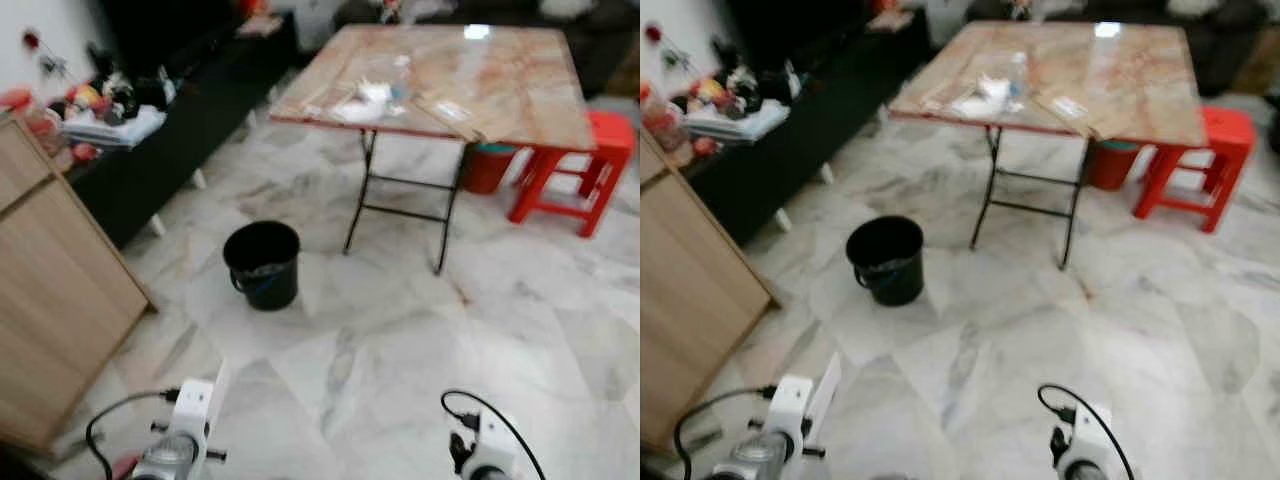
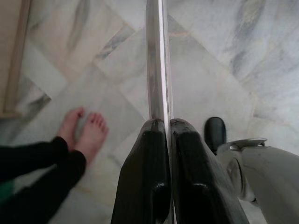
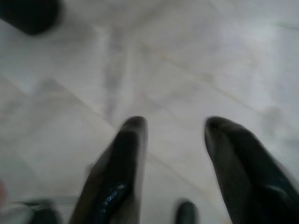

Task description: Picking trash to rubbish bin

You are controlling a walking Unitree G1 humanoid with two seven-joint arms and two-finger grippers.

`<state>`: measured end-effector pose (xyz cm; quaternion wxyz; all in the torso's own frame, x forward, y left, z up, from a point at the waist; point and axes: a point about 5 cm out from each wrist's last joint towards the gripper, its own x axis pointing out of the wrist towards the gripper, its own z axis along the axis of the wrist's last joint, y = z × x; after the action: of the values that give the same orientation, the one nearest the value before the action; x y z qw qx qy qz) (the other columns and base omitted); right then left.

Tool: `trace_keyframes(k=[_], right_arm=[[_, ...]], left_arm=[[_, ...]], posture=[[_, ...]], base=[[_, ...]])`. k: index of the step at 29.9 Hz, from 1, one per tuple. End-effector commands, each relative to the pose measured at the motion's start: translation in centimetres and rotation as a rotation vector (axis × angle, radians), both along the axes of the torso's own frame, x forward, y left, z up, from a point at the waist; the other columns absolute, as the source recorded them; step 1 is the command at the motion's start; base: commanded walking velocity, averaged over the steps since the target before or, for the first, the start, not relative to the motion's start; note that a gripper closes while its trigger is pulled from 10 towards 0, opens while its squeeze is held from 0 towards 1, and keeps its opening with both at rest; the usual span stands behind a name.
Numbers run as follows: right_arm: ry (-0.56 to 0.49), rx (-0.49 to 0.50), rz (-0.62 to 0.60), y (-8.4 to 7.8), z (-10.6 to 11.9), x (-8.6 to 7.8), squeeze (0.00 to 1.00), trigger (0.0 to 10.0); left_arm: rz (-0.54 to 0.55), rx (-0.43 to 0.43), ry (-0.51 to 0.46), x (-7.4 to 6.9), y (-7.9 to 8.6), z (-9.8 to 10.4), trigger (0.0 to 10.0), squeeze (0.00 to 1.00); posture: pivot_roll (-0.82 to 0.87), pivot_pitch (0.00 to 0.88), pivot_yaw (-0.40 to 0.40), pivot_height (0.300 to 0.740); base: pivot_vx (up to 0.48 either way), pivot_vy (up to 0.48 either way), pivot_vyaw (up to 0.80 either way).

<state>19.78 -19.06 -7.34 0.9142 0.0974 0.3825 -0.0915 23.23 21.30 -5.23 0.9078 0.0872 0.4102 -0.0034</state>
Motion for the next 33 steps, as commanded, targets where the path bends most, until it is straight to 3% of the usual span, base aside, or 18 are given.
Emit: trace_keyframes(k=[1, 33], right_arm=[[0.023, -0.020, -0.020, -1.04, -0.35, -1.00, 0.00, 10.0], [0.030, -0.013, -0.026, -0.87, -0.48, -1.17, 0.00, 10.0]], left_arm=[[-0.019, -0.003, -0.020, 0.58, -0.53, 0.30, 10.0, 0.00], [-0.011, -0.013, -0.034, 0.64, -0.27, 0.43, 10.0, 0.00]], posture=[[0.15, 0.090, 0.045, 0.740], [0.15, 0.091, 0.048, 0.740]], base=[[0.416, 0.000, 0.00], [0.399, 0.007, 0.00]])
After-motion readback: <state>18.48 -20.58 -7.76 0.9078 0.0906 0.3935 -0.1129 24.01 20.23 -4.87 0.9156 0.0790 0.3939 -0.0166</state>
